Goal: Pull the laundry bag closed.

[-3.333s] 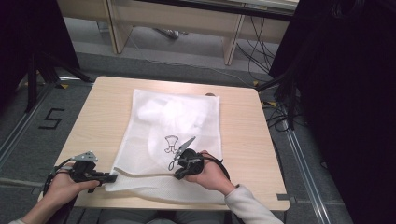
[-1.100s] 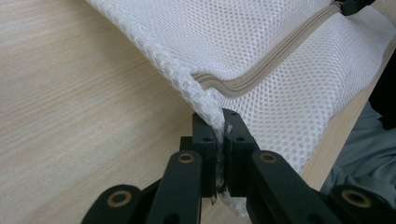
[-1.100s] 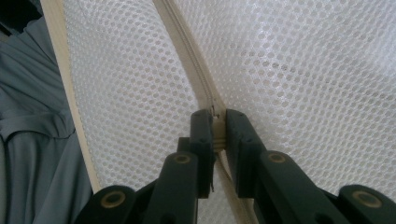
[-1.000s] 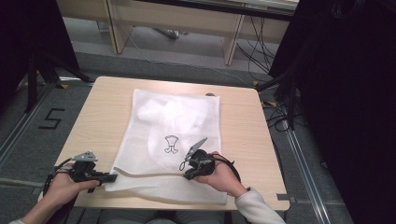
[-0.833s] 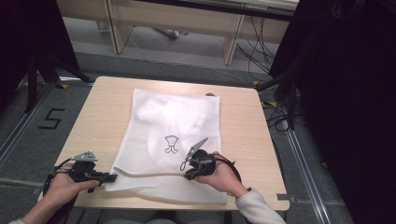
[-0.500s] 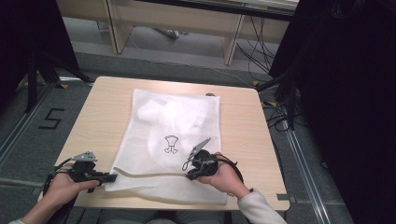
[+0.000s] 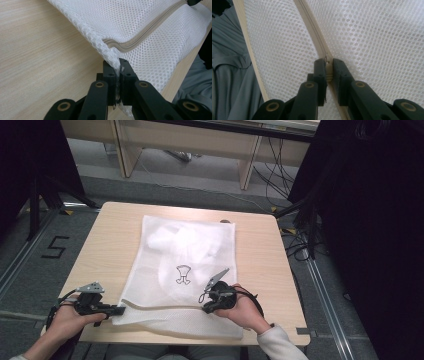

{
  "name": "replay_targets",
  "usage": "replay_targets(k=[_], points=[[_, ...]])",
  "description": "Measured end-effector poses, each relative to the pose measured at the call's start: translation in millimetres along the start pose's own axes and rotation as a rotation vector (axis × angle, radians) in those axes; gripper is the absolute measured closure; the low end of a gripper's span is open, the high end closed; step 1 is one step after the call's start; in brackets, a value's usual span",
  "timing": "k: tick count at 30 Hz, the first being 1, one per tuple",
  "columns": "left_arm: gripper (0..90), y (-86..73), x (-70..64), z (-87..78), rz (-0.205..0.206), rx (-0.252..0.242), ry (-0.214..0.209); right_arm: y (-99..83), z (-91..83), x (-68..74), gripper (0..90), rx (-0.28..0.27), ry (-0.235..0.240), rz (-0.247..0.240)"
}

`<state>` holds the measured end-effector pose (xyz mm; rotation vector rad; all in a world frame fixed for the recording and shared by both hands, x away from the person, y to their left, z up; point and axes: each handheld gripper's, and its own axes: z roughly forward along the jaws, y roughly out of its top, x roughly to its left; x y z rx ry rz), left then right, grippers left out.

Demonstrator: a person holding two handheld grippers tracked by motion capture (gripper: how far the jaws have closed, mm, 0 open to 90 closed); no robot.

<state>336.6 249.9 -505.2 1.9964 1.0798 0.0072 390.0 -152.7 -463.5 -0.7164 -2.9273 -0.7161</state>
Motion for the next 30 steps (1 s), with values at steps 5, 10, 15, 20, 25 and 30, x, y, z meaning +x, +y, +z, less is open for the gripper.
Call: replay_targets(k=[5, 10, 15, 20, 25, 30], points=[[84.7, 0.7, 0.6, -1.0, 0.004, 0.019, -0.006, -1.8, 0.0, -1.8, 82.2, -0.006, 0.002, -0.016], [84.8, 0.7, 0.6, -1.0, 0.004, 0.02, -0.006, -3.5, -1.6, -2.3, 82.2, -0.006, -0.001, -0.014], [84.7, 0.0, 0.0, 0.0, 0.0, 0.0, 0.0, -5.1, -3.2, -2.8, 82.2, -0.012, 0.0, -0.013], [84.7, 0.7, 0.5, -1.0, 0.004, 0.019, -0.007, -6.8, -5.3, -1.8, 82.2, -0.006, -0.005, 0.011], [84.8, 0.7, 0.5, -1.0, 0.004, 0.019, -0.006, -8.2, -5.6, -2.2, 82.2, -0.006, -0.005, 0.014], [84.8, 0.4, 0.5, -0.6, 0.004, 0.013, -0.004, -10.0, -7.1, -3.0, 82.2, -0.008, -0.004, 0.011]])
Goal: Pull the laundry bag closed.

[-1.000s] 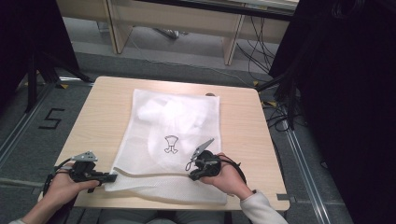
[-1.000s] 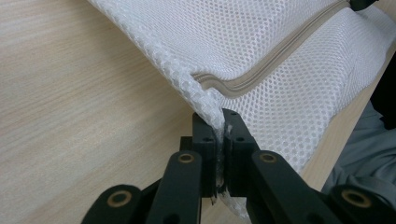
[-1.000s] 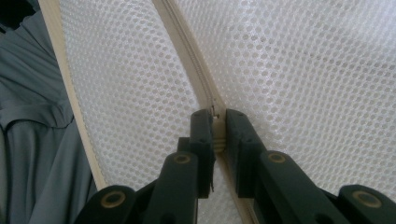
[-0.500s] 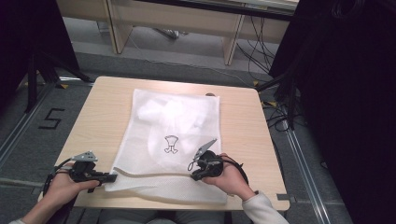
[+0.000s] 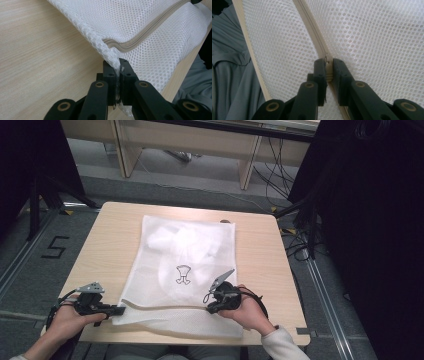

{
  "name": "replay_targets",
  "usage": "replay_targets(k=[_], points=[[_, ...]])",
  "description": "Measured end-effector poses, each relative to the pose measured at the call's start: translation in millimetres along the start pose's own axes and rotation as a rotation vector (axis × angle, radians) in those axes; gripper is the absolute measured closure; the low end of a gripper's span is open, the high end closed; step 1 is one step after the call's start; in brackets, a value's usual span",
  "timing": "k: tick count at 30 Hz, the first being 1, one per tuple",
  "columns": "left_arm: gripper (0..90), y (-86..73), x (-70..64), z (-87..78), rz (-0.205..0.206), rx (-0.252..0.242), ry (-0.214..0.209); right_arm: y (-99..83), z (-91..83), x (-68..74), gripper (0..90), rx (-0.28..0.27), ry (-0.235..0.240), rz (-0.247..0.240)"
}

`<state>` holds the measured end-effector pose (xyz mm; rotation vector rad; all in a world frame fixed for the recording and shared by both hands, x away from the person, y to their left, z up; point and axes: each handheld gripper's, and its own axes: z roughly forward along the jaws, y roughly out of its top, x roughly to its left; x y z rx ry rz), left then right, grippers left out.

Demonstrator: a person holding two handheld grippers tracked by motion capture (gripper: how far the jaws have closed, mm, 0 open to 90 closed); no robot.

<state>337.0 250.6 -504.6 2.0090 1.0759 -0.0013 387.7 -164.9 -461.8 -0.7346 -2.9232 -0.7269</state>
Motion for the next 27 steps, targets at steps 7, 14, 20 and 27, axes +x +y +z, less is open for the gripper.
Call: replay_targets(k=[7, 14, 20, 27], points=[[84.8, 0.1, -0.1, -0.3, -0.001, 0.004, 0.004, -2.5, -1.6, -0.3, 82.2, 0.0, -0.006, 0.013], [84.8, 0.2, 0.0, -0.2, 0.0, 0.005, 0.003, -4.7, -3.2, -1.0, 82.2, 0.001, 0.001, 0.029], [84.8, 0.0, -0.2, 0.1, -0.002, -0.001, 0.004, -6.6, -4.5, -2.8, 82.2, 0.002, -0.001, 0.028], [84.8, -0.4, -0.1, 0.7, -0.002, -0.008, 0.003, -9.9, -5.0, -5.3, 82.2, -0.01, -0.001, 0.015]])
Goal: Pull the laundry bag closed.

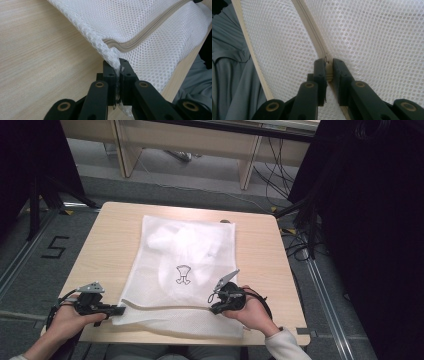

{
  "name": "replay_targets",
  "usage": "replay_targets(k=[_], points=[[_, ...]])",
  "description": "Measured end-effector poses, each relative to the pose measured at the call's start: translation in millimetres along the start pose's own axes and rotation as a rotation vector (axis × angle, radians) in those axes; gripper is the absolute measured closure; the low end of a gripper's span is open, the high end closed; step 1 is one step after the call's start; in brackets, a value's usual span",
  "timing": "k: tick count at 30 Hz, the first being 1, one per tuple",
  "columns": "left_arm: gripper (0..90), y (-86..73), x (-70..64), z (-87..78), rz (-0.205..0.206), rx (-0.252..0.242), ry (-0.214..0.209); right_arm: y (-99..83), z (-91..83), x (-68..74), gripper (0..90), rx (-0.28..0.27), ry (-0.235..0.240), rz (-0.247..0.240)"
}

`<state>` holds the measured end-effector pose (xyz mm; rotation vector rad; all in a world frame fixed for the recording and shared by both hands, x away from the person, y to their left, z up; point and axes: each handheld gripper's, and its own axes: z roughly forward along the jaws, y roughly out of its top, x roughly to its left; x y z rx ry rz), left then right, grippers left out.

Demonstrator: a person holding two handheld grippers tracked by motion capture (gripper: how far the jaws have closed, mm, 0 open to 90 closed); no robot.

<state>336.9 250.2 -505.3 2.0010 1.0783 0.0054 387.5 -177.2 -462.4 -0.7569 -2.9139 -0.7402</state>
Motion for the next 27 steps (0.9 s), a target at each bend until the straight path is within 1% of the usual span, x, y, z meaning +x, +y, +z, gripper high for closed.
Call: replay_targets(k=[2, 3, 5, 6, 7, 8, 9, 12, 16, 17, 18, 19, 21, 22, 23, 24, 25, 26, 27], points=[[84.8, -0.1, -0.4, 0.4, -0.004, -0.005, 0.001, -0.4, -0.5, -0.2, 82.2, 0.0, -0.001, 0.003], [84.8, 0.0, -0.3, 0.2, -0.003, -0.002, 0.001, -1.9, -2.2, -0.6, 82.2, 0.002, 0.0, 0.021], [84.8, 0.0, -0.1, 0.1, 0.001, -0.001, 0.001, -2.2, -2.1, -0.9, 82.2, 0.0, 0.0, 0.02], [84.8, 0.0, -0.4, 0.5, -0.005, -0.004, 0.001, -2.5, -2.4, -0.6, 82.2, 0.006, -0.001, 0.023], [84.8, -0.1, -0.4, 0.5, -0.006, -0.004, 0.001, -2.9, -1.8, -1.5, 82.2, -0.001, 0.002, 0.009], [84.8, -0.1, -0.5, 0.4, -0.006, -0.004, 0.002, -2.9, -1.8, -1.5, 82.2, -0.001, 0.002, 0.009], [84.8, 0.0, 0.0, -0.1, -0.001, 0.0, 0.0, -3.4, -2.0, -1.7, 82.2, -0.002, 0.005, 0.011], [84.8, 0.0, -0.5, 0.4, -0.006, -0.004, 0.001, -3.7, -2.6, -1.7, 82.2, -0.001, 0.0, 0.013], [84.8, 0.0, -0.2, -0.1, -0.001, -0.002, 0.003, -4.9, -3.7, -2.4, 82.2, 0.001, -0.001, 0.026], [84.8, 0.0, -0.1, -0.2, -0.003, -0.001, 0.001, -5.0, -4.1, -1.7, 82.2, 0.01, 0.0, 0.035], [84.8, 0.0, -0.1, -0.2, -0.003, -0.001, 0.001, -5.0, -4.1, -1.7, 82.2, 0.01, 0.0, 0.035], [84.8, -0.1, -0.2, -0.1, -0.002, -0.003, 0.003, -5.7, -3.7, -2.5, 82.3, -0.001, 0.002, 0.027], [84.9, -0.1, -0.1, -0.2, -0.003, -0.003, 0.002, -6.0, -4.2, -3.0, 82.2, 0.002, -0.004, 0.023], [84.9, -0.1, 0.0, -0.1, -0.005, -0.003, -0.001, -6.6, -4.8, -2.5, 82.3, 0.008, 0.004, 0.036], [84.8, -0.1, 0.0, -0.1, -0.004, -0.003, 0.0, -7.4, -5.0, -3.5, 82.3, 0.003, 0.002, 0.03], [84.9, -0.1, -0.1, -0.1, -0.004, -0.002, 0.0, -8.1, -5.3, -3.4, 82.2, 0.006, 0.005, 0.038], [84.8, -0.1, 0.0, 0.0, -0.005, -0.003, 0.0, -8.8, -5.1, -4.3, 82.3, -0.001, -0.004, 0.033], [84.9, -0.1, 0.0, -0.1, -0.003, -0.001, 0.001, -9.5, -5.9, -4.5, 82.3, 0.0, 0.0, 0.035], [84.8, -0.1, 0.0, 0.0, -0.005, -0.003, 0.0, -9.8, -5.8, -5.1, 82.3, -0.002, 0.003, 0.026]])
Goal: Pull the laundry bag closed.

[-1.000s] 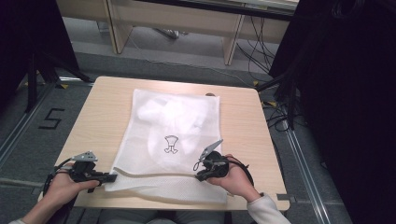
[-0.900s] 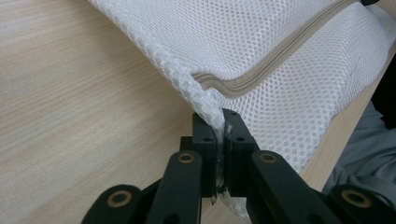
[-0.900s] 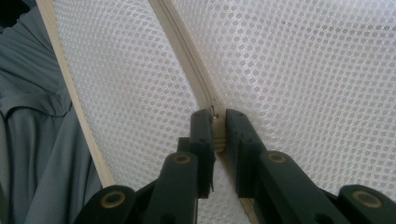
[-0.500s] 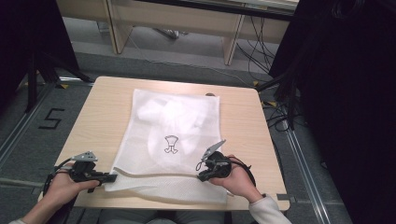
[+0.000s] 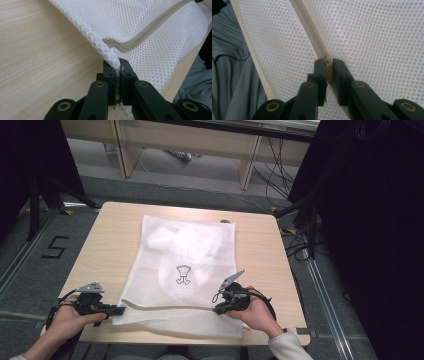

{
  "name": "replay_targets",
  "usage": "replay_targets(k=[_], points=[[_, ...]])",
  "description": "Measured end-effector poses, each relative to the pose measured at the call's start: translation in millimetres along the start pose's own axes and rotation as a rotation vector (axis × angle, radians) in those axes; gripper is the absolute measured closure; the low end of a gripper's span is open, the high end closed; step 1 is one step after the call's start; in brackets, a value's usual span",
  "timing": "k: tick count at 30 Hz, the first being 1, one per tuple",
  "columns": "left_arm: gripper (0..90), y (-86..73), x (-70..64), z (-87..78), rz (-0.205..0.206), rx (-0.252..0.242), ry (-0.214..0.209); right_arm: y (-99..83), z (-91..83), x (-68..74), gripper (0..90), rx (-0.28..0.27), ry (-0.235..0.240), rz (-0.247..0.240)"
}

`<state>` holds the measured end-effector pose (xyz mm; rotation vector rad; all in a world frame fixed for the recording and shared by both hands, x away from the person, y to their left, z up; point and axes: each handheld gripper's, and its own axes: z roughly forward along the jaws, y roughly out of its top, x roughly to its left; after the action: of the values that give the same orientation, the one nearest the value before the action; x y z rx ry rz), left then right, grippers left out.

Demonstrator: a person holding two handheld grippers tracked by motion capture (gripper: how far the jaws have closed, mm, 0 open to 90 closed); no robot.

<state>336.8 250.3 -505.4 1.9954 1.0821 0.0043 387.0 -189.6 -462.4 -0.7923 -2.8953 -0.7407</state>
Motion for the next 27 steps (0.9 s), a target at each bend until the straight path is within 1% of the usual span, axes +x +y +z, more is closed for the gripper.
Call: replay_targets(k=[2, 4, 5, 6, 8, 9, 10, 11, 12, 14, 15, 16, 18, 19, 20, 22, 23, 24, 25, 27], points=[[84.8, 0.0, -0.1, 0.0, -0.001, 0.0, 0.001, -1.3, -1.0, -0.1, 82.3, 0.002, -0.009, 0.006], [84.9, 0.0, 0.0, 0.0, -0.002, -0.001, 0.0, -1.8, -1.0, -0.1, 82.4, 0.0, -0.002, 0.012], [84.9, 0.7, 0.2, -1.1, 0.001, 0.017, 0.001, -2.3, -1.5, 0.2, 82.3, 0.008, 0.001, 0.021], [84.9, 0.7, 0.5, -1.2, 0.001, 0.02, -0.005, -2.7, -1.4, -1.3, 82.3, -0.003, 0.001, 0.006], [84.9, 0.6, 0.7, -1.0, 0.001, 0.018, -0.005, -3.3, -1.9, -1.0, 82.5, 0.0, -0.006, 0.012], [84.9, 0.6, 0.7, -1.2, 0.004, 0.021, 0.0, -3.6, -2.2, -1.2, 83.5, -0.001, -0.001, 0.013], [84.9, -0.2, 0.5, -0.2, 0.004, 0.002, 0.013, -4.1, -2.7, -0.4, 85.5, 0.012, -0.005, 0.024], [84.9, -0.2, 0.7, -0.5, 0.005, 0.005, 0.027, -4.7, -2.4, -1.8, 86.0, 0.009, -0.023, 0.009], [84.9, -0.2, 1.9, -2.1, 0.01, 0.01, 0.041, -6.0, -4.0, -3.1, 89.2, 0.018, -0.034, 0.015], [85.0, -0.6, 3.0, -2.9, -0.004, -0.006, 0.031, -10.5, -6.1, -7.3, 89.3, 0.01, -0.038, 0.034], [85.0, 0.3, 3.4, -3.5, 0.007, 0.025, 0.03, -12.7, -7.3, -9.2, 89.3, 0.01, -0.04, 0.038], [85.0, 0.4, 2.1, -2.6, 0.009, 0.024, 0.041, -14.2, -6.6, -9.9, 89.3, 0.009, -0.046, 0.046], [85.0, 0.5, 2.2, -2.5, 0.011, 0.024, 0.036, -15.2, -6.2, -10.2, 89.4, 0.015, -0.046, 0.049], [85.0, 0.3, 2.6, -2.8, 0.011, 0.025, 0.033, -15.0, -5.4, -9.8, 89.3, 0.008, -0.049, 0.051], [85.0, -0.4, 1.8, -1.8, 0.013, 0.01, 0.039, -14.3, -6.5, -9.7, 89.2, 0.01, -0.04, 0.045], [84.9, 0.3, 1.1, -1.6, 0.018, 0.023, 0.037, -13.1, -6.5, -8.6, 88.4, 0.003, -0.03, 0.05], [84.9, 0.1, 0.6, -0.7, 0.021, 0.019, 0.043, -12.3, -5.5, -8.0, 87.7, -0.004, -0.026, 0.043], [84.9, 0.7, 0.9, -1.2, 0.024, 0.034, 0.037, -11.4, -4.3, -6.0, 86.1, 0.002, -0.021, 0.047], [84.9, 0.6, 1.5, -1.1, 0.022, 0.037, 0.028, -10.5, -2.4, -5.2, 84.2, -0.004, -0.016, 0.041], [84.9, 0.4, 1.6, -1.1, 0.02, 0.038, 0.03, -7.6, 1.9, -4.3, 79.2, -0.01, 0.006, 0.039]])
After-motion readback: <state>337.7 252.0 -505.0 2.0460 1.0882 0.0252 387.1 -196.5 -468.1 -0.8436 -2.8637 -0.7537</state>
